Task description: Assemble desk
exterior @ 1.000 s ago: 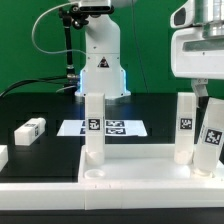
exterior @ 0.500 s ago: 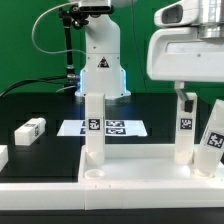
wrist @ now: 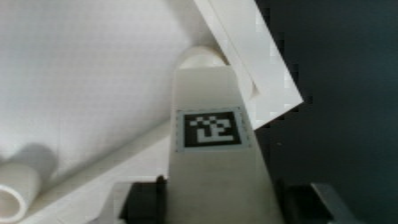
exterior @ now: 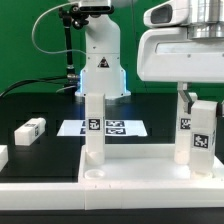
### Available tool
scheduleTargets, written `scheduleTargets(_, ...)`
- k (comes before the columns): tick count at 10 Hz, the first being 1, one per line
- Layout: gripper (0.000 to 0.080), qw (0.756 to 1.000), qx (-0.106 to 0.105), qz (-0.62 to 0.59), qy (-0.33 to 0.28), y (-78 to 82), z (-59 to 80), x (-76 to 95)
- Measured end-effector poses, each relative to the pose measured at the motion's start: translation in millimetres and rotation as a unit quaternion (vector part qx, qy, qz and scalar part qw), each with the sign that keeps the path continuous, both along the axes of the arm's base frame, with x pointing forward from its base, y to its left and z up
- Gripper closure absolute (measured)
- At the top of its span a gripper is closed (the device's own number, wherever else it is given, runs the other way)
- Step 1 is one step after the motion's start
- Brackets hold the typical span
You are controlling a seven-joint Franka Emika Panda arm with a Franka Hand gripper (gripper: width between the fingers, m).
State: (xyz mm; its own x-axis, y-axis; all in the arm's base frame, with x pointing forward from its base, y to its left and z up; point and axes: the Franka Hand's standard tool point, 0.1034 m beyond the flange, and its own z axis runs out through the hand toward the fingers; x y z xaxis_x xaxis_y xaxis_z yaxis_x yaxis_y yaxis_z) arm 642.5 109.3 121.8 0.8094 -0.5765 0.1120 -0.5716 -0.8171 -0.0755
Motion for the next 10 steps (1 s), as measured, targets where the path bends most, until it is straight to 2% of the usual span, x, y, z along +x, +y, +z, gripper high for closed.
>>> scheduleTargets(3, 0.0512, 0.993, 0.015, -0.12, 0.007, 1.4, -0.6, -2.6)
scheduleTargets(4, 0.0512, 0.98, 0.025, -0.199, 0.009, 3.6, -1.3, -4.3)
scheduleTargets(6, 0.0511, 0.933, 0.052, -0.355, 0.012, 5.0, -1.8, -5.0)
scheduleTargets(8, 0.0511, 0.887, 0.078, -0.455, 0.011, 6.4, -2.5, -5.5)
scheduleTargets(10, 0.0509, 0.844, 0.094, -0.528, 0.003, 10.2, -2.4, -6.4)
